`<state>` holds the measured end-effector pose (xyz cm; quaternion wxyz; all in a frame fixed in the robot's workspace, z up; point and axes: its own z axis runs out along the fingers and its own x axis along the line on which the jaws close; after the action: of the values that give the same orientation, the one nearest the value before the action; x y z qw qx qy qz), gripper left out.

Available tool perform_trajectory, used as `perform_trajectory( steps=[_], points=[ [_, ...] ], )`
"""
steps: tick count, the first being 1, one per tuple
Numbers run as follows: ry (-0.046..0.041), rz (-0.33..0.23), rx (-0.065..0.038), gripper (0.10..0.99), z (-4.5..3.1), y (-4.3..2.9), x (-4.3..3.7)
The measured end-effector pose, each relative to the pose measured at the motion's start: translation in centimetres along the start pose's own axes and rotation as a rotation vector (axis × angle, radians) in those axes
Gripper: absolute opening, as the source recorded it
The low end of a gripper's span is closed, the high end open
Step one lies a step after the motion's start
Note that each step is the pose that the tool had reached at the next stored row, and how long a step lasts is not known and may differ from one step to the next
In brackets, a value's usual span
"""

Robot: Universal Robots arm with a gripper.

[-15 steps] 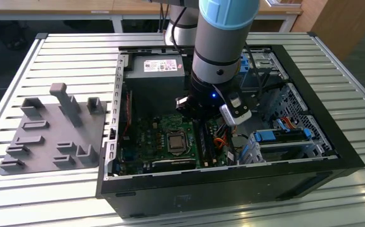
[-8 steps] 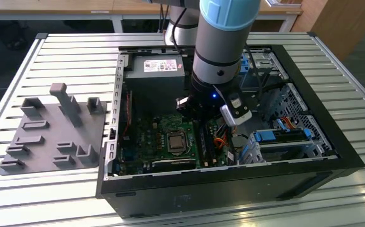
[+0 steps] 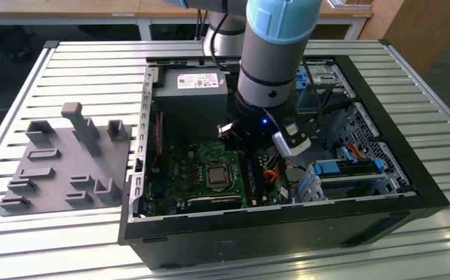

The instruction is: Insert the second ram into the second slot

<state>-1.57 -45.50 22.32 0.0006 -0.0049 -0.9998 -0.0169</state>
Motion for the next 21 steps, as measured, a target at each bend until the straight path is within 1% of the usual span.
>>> perform_trajectory(
  steps=[12,21],
  points=[
    [0.0,0.0,0.0,0.141,0.58,-0.12,-0.04],
    [0.0,0.0,0.0,0.141,0.78,-0.14,-0.1]
  ],
)
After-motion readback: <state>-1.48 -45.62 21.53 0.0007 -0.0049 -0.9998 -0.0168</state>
